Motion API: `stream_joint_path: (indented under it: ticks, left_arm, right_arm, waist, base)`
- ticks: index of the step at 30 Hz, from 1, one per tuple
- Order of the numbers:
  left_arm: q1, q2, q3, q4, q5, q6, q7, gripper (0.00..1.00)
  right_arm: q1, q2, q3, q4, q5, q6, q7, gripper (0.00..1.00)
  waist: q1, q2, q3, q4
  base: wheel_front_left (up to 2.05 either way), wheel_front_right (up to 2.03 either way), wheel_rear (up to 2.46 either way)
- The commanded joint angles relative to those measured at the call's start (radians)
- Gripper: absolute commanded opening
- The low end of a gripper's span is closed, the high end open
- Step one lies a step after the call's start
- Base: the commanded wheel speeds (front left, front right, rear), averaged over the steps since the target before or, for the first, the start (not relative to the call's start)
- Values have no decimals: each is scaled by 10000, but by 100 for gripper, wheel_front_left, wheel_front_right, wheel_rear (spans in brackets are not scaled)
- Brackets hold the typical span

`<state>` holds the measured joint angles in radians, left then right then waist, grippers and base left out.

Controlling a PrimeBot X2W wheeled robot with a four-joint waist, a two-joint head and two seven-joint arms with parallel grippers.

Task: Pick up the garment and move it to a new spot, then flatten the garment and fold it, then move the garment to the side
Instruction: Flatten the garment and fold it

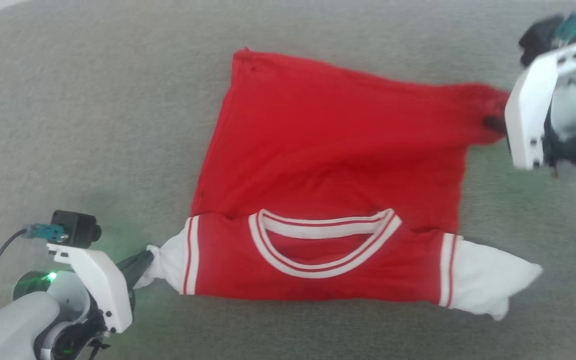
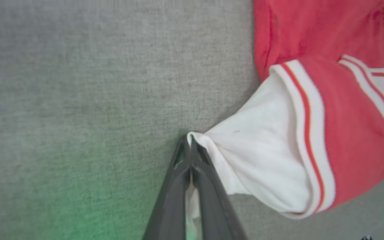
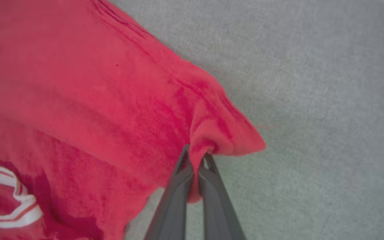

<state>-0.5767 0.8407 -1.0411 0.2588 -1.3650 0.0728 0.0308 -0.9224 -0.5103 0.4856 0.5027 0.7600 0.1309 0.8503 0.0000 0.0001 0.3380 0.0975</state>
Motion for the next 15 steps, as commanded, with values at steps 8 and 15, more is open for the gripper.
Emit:
stream_joint_path:
  ticks: [8,15]
  left_arm:
    - [233,348,69,-455,-112,380,29,0]
    - [190,328,50,-495,-40,395,18,0]
  right_arm:
    - [3411,-649,-1103,-3102,529,-3,482,0]
    - [5835,-8,-2564,-4032,-30,-3,548,0]
  waist:
    - [0,-1,-435,-813]
    - [0,-1,-415,-805]
  base:
    - [0,0,0]
    - [0,0,0]
